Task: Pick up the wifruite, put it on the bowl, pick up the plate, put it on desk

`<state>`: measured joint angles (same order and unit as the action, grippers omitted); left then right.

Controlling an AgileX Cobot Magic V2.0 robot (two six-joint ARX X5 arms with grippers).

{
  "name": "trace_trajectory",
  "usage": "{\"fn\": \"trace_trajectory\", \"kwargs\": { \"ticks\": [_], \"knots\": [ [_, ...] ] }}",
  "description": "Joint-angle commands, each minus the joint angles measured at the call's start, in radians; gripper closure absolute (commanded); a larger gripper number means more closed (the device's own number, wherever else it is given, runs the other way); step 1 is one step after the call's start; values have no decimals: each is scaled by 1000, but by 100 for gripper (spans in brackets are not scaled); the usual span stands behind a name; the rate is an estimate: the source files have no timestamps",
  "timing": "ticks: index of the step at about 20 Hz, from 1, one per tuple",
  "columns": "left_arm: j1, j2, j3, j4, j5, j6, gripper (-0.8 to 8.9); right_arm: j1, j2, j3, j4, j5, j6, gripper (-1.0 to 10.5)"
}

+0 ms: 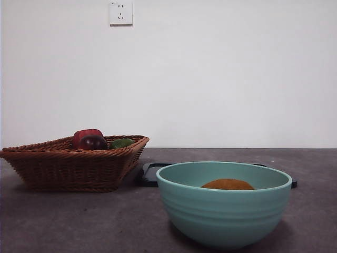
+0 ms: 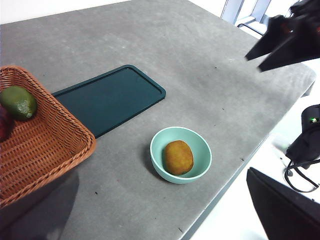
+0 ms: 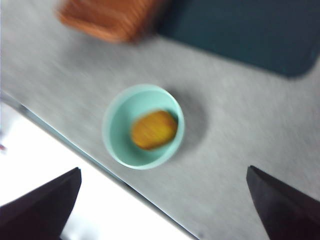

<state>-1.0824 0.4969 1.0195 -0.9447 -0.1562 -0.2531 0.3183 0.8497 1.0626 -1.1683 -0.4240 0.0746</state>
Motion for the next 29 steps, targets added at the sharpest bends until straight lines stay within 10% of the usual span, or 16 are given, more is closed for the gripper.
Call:
{"fn": "trace_trajectory", "kwargs": {
  "ticks": [1, 29],
  "knots": [
    [-11, 4, 10, 11, -5, -2, 220, 43, 105, 17, 9, 48, -26, 380],
    [-11, 4, 10, 11, -5, -2, 220, 269, 746, 16, 174, 241, 4, 488]
  ]
}}
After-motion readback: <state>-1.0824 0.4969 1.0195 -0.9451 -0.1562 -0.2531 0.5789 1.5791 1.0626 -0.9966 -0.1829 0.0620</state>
